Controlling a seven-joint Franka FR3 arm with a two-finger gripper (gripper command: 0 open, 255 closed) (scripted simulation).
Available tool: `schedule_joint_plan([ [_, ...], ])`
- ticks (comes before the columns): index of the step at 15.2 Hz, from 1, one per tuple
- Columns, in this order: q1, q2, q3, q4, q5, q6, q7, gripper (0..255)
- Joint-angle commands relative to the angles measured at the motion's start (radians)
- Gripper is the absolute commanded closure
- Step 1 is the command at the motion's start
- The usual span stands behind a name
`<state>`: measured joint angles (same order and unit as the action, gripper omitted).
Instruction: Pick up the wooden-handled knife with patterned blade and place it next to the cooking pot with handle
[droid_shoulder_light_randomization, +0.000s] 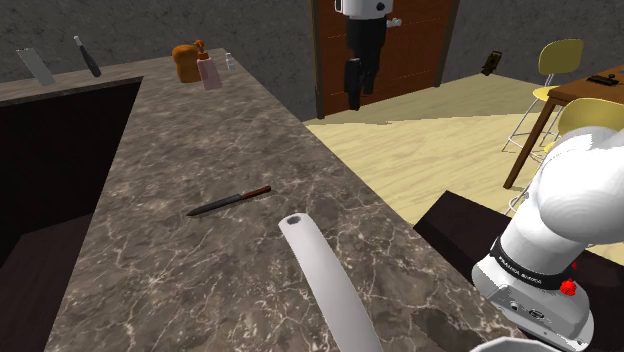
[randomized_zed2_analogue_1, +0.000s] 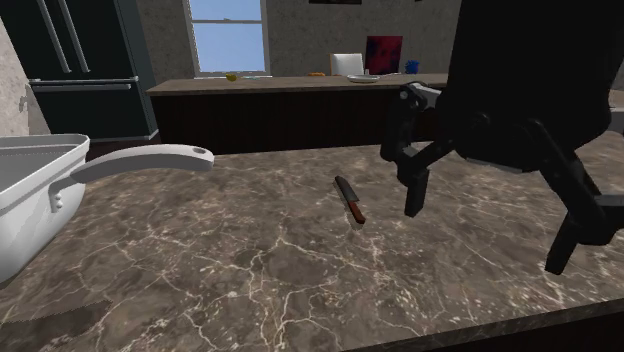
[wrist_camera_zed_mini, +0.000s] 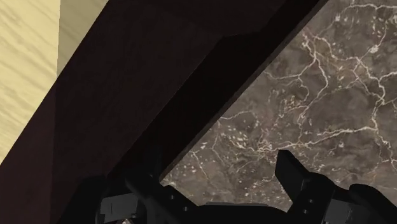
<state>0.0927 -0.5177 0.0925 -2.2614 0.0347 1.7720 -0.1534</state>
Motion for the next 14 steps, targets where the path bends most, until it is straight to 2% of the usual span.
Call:
schedule_joint_plan([
  [1, 0.017, 0.075, 0.009, 0.040, 0.008, 0.027, -0.028, 0],
  [14, 0.126, 0.512, 0.107, 0.349, 0.032, 0.096, -0.159, 0],
])
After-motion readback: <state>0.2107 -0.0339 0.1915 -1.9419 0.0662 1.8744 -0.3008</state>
